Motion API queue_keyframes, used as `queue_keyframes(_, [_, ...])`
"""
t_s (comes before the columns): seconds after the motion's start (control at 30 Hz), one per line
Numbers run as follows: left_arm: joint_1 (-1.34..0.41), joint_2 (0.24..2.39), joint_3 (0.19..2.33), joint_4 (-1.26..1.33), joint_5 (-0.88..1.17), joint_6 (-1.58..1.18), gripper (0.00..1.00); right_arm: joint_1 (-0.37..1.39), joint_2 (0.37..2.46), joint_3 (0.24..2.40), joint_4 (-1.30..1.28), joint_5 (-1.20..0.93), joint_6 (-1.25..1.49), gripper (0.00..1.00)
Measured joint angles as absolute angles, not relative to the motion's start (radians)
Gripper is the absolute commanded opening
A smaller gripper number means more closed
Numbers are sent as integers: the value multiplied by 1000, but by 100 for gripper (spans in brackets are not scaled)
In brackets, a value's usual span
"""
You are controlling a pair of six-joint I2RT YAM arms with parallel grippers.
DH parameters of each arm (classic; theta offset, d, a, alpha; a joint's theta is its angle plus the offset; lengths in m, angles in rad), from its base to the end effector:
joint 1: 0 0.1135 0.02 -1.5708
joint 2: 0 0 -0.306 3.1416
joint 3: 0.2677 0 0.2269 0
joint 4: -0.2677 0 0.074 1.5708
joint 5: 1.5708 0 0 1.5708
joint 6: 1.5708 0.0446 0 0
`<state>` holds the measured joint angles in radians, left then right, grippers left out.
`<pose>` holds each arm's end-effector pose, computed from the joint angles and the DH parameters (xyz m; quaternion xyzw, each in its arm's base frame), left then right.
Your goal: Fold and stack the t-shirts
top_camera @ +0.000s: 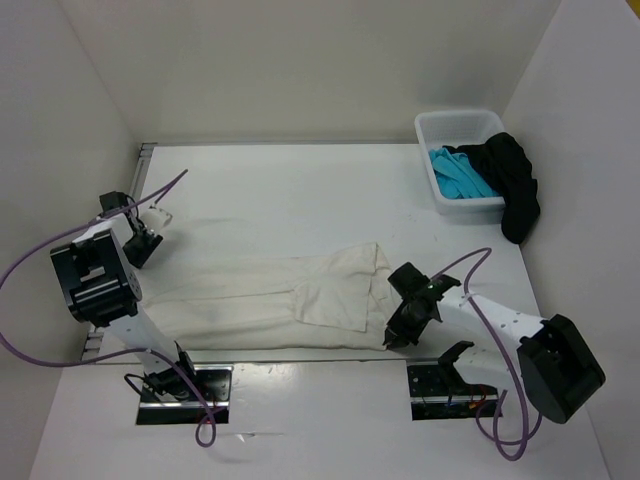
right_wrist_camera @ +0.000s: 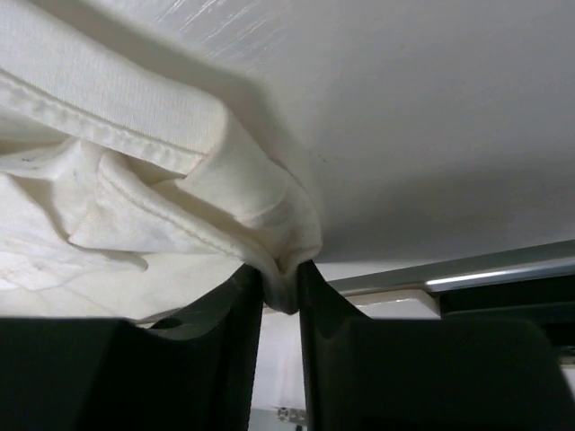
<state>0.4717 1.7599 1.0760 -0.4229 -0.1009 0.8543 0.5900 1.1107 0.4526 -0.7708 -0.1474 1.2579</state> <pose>0.2991 0.1576 0.2165 0.1734 0.9564 0.1800 0.1508 0.0883 0.0670 0.1844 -0.3211 -0.9415 -0.1007 0.0160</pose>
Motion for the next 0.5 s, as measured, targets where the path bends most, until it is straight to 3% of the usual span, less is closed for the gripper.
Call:
queue_keyframes(0.1, [477, 1788, 1090, -410, -106, 854, 52, 591, 1148, 474, -764, -135, 1248, 0])
queue_keyframes(0.27, [487, 1789, 1090, -410, -101, 857, 50, 591, 1275, 569, -766, -84, 1213, 0])
queue_keyframes(0.5, [549, 1776, 1088, -425, -76, 857, 60, 514, 1605, 873, -720, -3, 1064, 0])
